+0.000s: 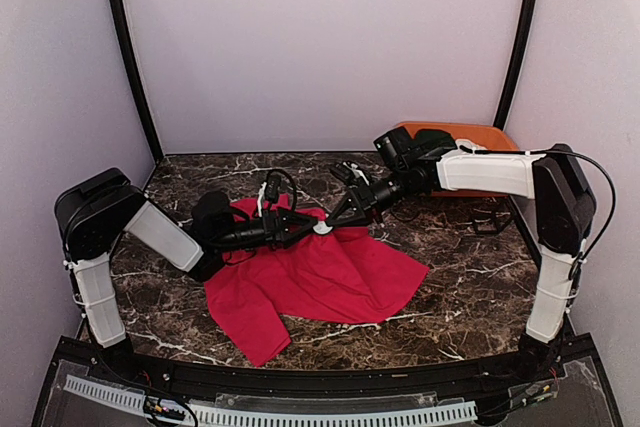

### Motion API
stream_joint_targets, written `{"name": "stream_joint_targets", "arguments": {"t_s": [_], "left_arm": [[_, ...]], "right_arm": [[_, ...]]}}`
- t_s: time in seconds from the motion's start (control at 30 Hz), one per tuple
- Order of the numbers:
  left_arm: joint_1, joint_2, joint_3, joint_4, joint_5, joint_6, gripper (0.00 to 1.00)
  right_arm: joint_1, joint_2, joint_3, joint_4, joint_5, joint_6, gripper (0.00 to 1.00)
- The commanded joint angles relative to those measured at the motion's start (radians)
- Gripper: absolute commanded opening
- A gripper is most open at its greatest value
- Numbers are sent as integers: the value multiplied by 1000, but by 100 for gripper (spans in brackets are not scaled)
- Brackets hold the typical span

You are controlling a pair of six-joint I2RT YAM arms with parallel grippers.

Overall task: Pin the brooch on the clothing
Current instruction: Cross the brooch on the flattened clothing.

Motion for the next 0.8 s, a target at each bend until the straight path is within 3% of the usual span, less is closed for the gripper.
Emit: {"name": "stream_joint_targets", "arguments": {"t_s": [0.0,0.77], "left_arm": [[8,3,27,200,16,-19,40],[8,51,70,256,39,-101,43]], "right_arm": [[14,-20,2,-5,-19,-27,0],[17,2,2,-20,-2,-39,0]]}}
